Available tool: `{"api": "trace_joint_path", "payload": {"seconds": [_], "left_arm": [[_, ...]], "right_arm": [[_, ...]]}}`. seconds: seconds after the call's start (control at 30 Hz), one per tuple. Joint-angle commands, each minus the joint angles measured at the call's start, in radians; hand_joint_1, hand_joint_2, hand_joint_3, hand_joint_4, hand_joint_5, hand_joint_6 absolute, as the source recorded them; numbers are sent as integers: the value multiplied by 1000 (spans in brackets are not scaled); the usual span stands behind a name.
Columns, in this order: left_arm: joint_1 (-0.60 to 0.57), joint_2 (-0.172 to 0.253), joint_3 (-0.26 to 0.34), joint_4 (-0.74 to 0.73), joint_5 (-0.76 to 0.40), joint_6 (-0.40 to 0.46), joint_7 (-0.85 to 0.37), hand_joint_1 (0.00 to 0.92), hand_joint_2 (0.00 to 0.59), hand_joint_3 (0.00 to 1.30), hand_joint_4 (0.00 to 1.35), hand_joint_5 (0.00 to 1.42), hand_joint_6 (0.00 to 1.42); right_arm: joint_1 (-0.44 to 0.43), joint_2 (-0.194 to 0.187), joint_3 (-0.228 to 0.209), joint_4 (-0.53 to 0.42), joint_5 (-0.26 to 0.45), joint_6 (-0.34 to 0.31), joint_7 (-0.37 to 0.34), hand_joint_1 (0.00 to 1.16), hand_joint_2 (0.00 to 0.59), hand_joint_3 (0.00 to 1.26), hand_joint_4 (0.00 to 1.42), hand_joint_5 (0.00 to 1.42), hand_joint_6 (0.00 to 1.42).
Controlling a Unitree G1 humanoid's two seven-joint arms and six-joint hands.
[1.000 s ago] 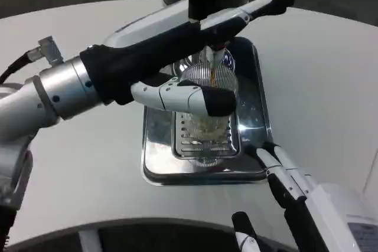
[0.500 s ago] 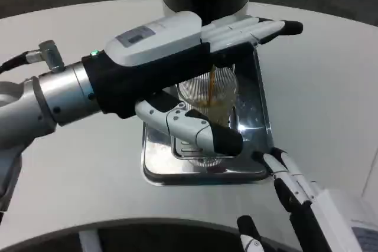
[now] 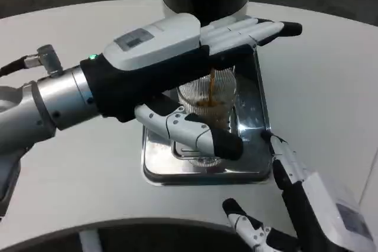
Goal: Grasp the cup under the faucet to collect the drink, then remove the cup.
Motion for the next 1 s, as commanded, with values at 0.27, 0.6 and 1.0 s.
{"api": "trace_joint_path", "payload": {"seconds": [0.27,0.6,1.0], "left_arm": [[32,10,-31,-36,19,6,14,0,79,0,0,0,0],[39,14,-27,-54,13,18,17,0,79,0,0,0,0],[59,21,-30,-89,18,44,19,0,79,0,0,0,0]], "right_arm": [[-177,43,26,131,69,109,-90,500,278,0,0,0,202],[-306,8,-13,213,139,127,-139,501,263,0,0,0,185],[-418,-176,-132,333,371,-1,-97,499,239,0,0,0,191]]}}
